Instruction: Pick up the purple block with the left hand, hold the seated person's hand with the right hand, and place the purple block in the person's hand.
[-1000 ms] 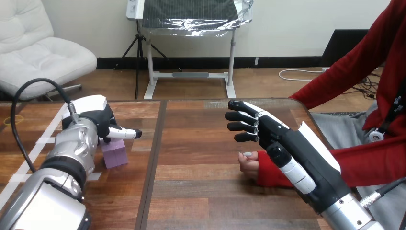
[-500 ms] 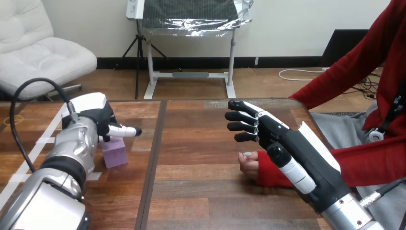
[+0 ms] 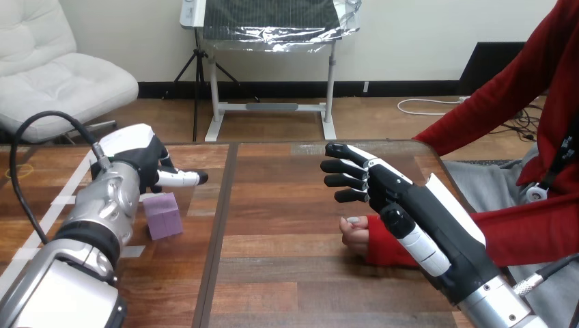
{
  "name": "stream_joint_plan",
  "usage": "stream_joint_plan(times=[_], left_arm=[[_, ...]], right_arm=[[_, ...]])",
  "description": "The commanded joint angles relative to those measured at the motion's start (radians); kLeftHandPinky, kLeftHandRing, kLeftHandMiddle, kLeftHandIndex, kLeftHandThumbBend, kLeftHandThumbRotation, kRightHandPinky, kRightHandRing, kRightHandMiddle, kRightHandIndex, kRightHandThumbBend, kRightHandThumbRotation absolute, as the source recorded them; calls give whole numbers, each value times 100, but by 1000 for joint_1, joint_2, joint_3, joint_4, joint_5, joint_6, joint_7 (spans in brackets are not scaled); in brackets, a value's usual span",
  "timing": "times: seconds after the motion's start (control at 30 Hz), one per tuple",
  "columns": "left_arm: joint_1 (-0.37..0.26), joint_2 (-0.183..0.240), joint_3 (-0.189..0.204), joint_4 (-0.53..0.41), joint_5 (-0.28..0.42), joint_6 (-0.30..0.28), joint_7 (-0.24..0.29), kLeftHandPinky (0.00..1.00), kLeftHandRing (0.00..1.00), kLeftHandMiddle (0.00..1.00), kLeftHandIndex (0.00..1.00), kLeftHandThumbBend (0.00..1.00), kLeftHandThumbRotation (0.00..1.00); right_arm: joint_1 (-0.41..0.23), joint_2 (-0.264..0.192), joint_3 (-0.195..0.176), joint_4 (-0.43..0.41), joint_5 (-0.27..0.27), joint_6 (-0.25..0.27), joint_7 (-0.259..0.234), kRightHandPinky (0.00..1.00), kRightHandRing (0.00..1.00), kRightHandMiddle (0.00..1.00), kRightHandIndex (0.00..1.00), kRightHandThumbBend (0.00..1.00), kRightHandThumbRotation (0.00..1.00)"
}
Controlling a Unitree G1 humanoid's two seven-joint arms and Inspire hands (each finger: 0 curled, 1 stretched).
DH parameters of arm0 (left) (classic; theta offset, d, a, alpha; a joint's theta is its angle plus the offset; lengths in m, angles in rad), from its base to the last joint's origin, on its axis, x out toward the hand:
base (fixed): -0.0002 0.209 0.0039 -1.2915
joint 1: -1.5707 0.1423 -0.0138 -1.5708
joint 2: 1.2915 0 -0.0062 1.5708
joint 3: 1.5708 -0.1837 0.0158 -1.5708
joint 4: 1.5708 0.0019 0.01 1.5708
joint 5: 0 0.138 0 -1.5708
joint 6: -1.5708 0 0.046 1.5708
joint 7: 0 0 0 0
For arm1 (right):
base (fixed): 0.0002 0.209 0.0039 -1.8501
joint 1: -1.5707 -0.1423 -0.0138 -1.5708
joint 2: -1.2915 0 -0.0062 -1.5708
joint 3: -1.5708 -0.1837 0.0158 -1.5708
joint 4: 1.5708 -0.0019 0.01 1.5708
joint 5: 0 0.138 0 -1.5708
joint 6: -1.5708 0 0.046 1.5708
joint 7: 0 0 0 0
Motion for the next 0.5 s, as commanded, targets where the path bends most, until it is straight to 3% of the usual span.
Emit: stream_joint_plan(times=[0.0, 0.17, 0.47], left_arm=[[-68, 40, 19, -64, -13, -9, -7, 2, 7, 14, 29, 64, 59], [-75, 48, 35, -89, -29, -12, -29, 1, 6, 13, 31, 63, 58], [-82, 68, 48, -138, -42, -14, -75, 0, 5, 11, 24, 62, 56]], right_arm=[[-49, -9, -18, -17, -2, -4, -13, 79, 84, 87, 90, 97, 100], [-48, -10, -18, -19, -4, 2, -15, 79, 84, 87, 90, 97, 100], [-52, -6, -20, -10, -10, -3, -21, 79, 84, 87, 90, 97, 100]])
